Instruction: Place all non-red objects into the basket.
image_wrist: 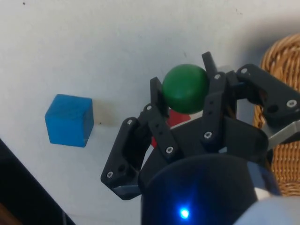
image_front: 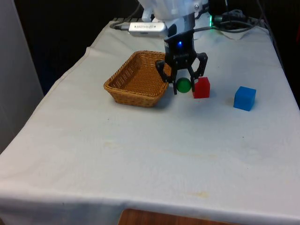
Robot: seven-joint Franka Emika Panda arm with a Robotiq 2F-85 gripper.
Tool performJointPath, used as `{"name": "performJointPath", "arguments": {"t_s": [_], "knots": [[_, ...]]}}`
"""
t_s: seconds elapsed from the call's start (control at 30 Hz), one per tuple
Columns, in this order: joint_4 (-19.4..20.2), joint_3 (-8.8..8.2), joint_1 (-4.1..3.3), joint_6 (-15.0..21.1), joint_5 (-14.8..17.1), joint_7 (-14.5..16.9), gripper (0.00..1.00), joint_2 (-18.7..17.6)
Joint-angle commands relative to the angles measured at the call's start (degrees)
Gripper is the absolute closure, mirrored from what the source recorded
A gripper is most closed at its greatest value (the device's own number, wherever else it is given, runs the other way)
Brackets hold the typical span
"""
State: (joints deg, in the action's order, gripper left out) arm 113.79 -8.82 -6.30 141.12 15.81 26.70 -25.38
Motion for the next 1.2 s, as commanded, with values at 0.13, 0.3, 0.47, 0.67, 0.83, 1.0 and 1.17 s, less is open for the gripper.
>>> {"name": "performJointPath", "arguments": {"t_s": [0.13, 0.3, 0.47, 0.67, 0.83, 1.0, 1.17], "knots": [[1.66, -0.29, 0.29, 0.00, 0.29, 1.43, 1.00, 2.29], [1.95, -0.80, 0.06, -0.11, 0.17, 1.83, 1.00, 2.58], [3.44, -1.78, 0.23, -0.17, -0.06, 3.55, 1.00, 4.53], [4.93, -3.27, 0.17, 0.06, -0.29, 5.39, 1.00, 5.96], [6.07, -4.24, 0.23, 0.29, -0.11, 6.88, 1.00, 6.82], [8.14, -5.90, 0.23, 0.63, 0.06, 9.22, 1.00, 8.08], [9.80, -7.05, 0.17, 0.86, -0.06, 10.60, 1.00, 9.17]]}}
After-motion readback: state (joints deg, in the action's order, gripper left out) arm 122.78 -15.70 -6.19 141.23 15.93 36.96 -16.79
